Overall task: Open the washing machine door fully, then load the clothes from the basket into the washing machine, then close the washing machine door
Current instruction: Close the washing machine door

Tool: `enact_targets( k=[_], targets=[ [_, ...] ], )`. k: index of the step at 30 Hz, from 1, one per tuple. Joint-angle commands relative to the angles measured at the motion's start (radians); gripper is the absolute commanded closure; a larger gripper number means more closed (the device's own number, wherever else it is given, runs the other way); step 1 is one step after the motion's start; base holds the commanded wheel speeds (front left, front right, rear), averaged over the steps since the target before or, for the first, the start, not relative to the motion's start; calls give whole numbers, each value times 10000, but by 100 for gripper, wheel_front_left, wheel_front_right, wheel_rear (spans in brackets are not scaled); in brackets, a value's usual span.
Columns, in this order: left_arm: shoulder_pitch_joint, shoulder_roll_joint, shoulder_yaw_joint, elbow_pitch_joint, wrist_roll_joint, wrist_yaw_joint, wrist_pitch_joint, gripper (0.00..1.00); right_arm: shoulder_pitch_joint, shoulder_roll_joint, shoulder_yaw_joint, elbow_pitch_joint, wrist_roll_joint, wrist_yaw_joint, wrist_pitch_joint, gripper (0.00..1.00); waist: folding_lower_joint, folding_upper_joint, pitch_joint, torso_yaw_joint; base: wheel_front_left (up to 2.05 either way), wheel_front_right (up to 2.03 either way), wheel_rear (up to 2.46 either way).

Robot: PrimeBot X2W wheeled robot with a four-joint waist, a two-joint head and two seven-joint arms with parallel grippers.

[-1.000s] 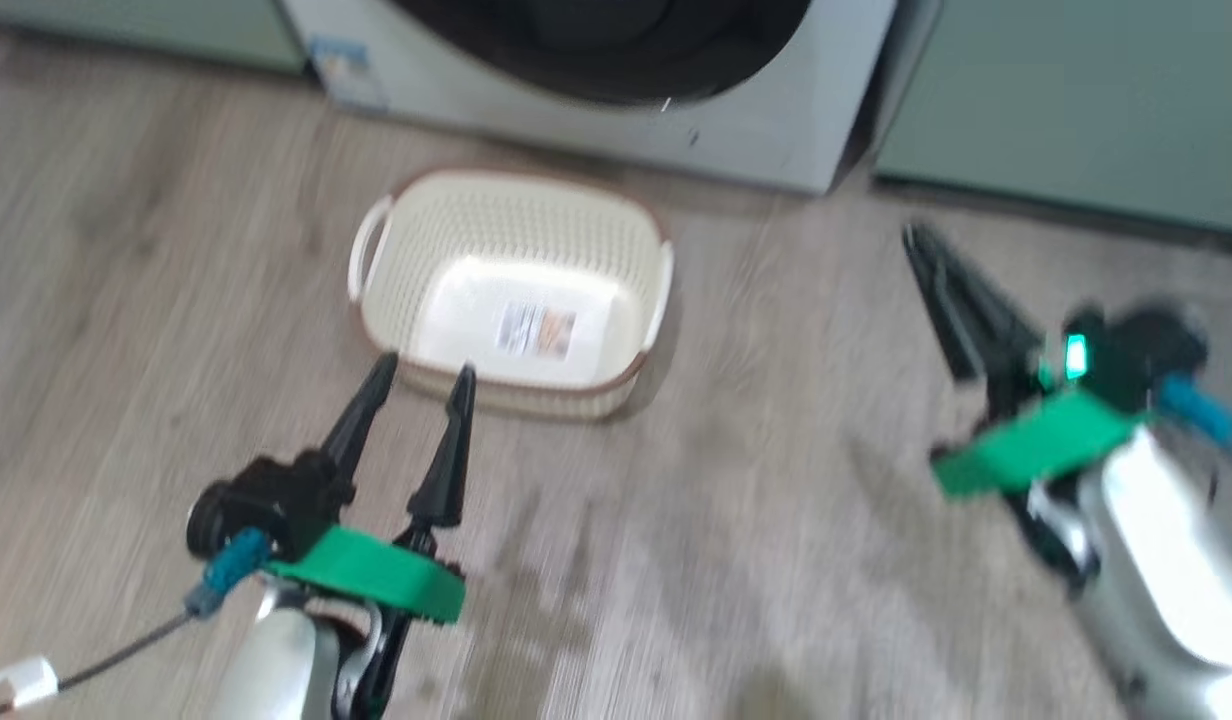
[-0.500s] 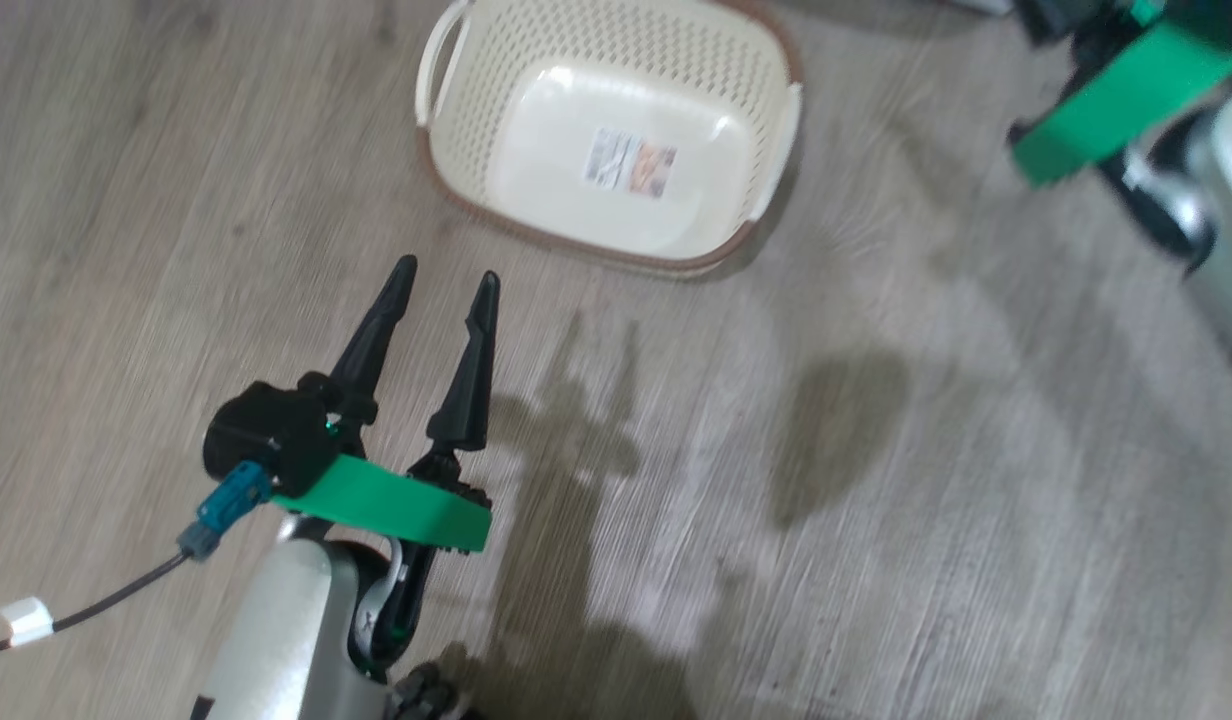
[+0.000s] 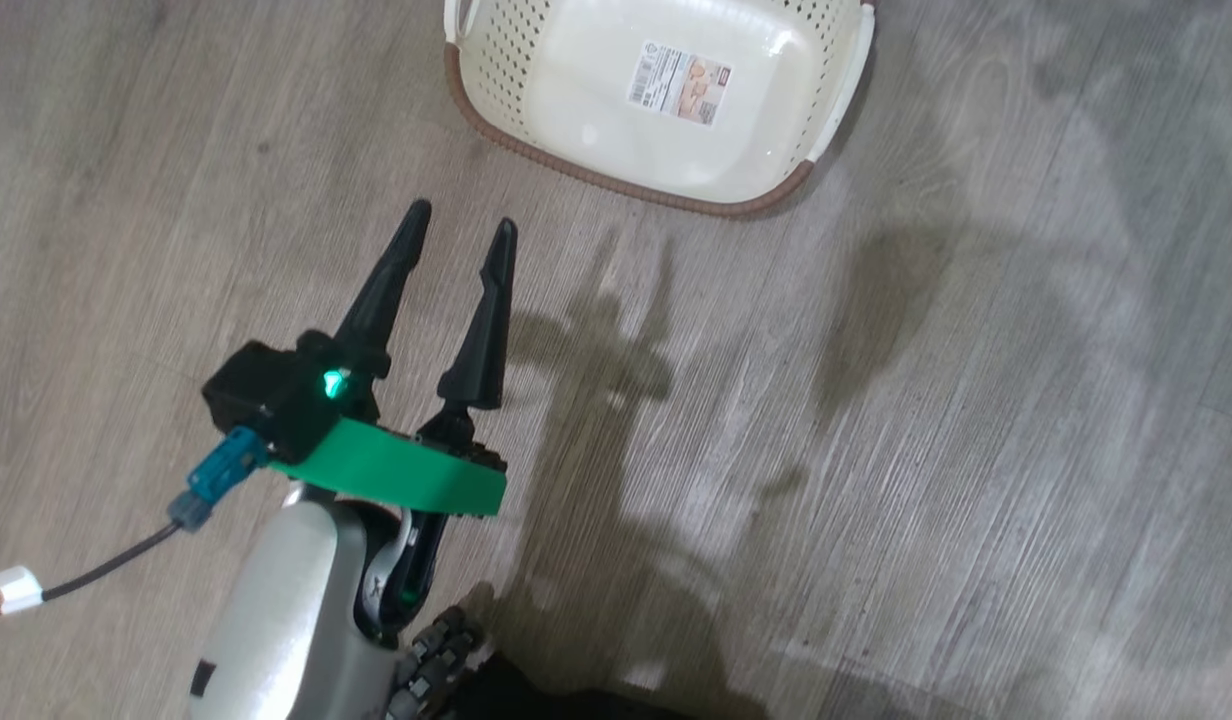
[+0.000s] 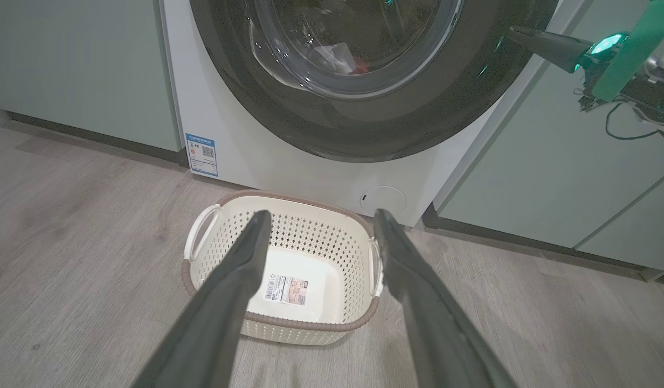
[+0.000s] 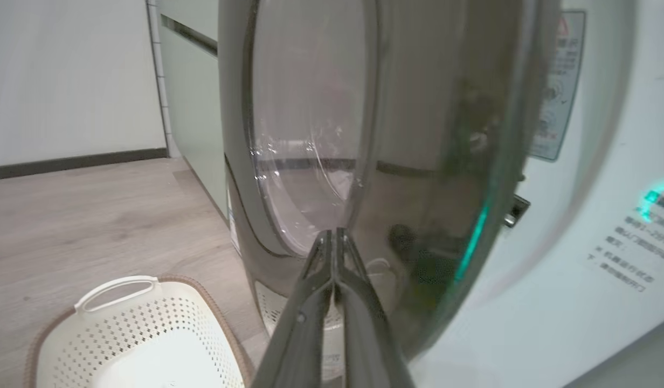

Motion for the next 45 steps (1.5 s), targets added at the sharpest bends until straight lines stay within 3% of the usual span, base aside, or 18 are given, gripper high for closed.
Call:
enact_targets(
  k=[1,16,22,26,33,41,45],
  targets=[
    [-103,120,220,-417,-69,97,-95,0,-423,-1,155,236,63,-2,-49,100,-1,0,98,32,0,0,0],
    [-241,120,-58,-551,-412,239,-95,0,-2975,251,589,3023,-85,-2,23,100,-1,0,593,518,0,0,0],
    [-321,120,-106,-552,-603,335,-95,0,-4076,392,27,4440,-456,-2,-103,100,-1,0,719,760,0,0,0],
    [-315,120,-65,-514,-594,376,-95,0,-4082,641,-256,4740,-650,-2,-141,100,-1,0,637,701,0,0,0],
    [-306,120,178,-414,-324,340,-95,0,-2863,803,-830,3837,-791,-2,-148,100,-1,0,2,134,0,0,0],
    [-22,120,721,-79,187,158,-95,0,299,910,-1485,1620,-667,-2,-149,100,-1,0,-1716,-895,0,0,0],
    [171,120,969,71,395,54,-95,0,2027,955,-2289,390,-204,-2,-150,100,-1,0,-2587,-1320,0,0,0]
  ],
)
